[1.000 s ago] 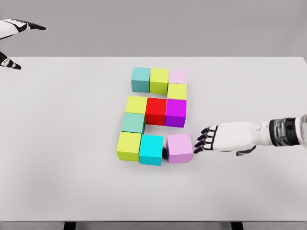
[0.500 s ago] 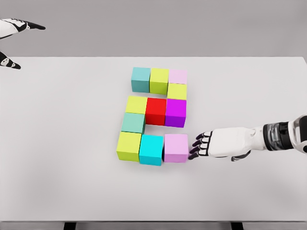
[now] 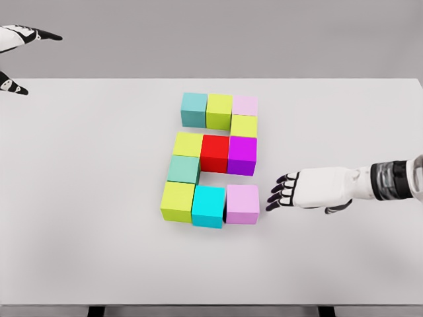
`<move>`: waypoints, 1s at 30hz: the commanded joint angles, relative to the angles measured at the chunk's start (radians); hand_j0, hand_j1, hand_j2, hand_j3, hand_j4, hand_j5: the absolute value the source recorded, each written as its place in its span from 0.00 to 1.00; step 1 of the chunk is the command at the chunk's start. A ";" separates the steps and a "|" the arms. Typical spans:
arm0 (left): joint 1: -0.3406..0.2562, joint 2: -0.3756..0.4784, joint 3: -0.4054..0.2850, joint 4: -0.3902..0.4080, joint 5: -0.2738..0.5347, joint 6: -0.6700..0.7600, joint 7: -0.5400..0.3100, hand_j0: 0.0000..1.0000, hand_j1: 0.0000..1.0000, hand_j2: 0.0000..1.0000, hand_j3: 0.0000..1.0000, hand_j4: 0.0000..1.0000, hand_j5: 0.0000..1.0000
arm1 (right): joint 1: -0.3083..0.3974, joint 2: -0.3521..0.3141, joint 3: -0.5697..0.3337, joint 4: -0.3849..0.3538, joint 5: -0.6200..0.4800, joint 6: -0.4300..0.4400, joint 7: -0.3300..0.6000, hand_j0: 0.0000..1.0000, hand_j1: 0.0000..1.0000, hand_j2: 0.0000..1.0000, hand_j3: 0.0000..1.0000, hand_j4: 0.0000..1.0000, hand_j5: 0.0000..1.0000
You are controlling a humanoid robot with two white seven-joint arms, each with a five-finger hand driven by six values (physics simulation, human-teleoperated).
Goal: Assemble the squares on the desktop into the number 2
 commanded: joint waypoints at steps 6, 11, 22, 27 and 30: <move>-0.002 0.003 0.001 0.000 0.006 0.003 0.001 1.00 1.00 1.00 1.00 1.00 1.00 | 0.000 0.023 0.000 -0.004 -0.007 0.002 0.000 1.00 1.00 1.00 1.00 1.00 1.00; -0.002 0.004 0.001 0.000 0.005 0.003 0.001 1.00 1.00 1.00 1.00 1.00 1.00 | 0.000 0.026 0.003 -0.006 -0.025 0.002 0.000 1.00 1.00 1.00 1.00 1.00 1.00; -0.003 0.006 0.001 0.000 0.005 0.003 0.001 1.00 1.00 1.00 1.00 1.00 1.00 | -0.003 0.026 0.007 -0.006 -0.047 0.002 0.000 1.00 1.00 1.00 1.00 1.00 1.00; -0.003 0.006 0.001 0.001 0.006 0.003 0.001 1.00 1.00 1.00 1.00 1.00 1.00 | -0.005 0.017 0.009 -0.006 -0.047 0.002 0.000 1.00 1.00 1.00 1.00 1.00 1.00; -0.003 0.006 0.001 0.000 0.006 0.003 0.001 1.00 1.00 1.00 1.00 1.00 1.00 | -0.005 0.017 0.009 -0.006 -0.047 0.002 0.000 1.00 1.00 1.00 1.00 1.00 1.00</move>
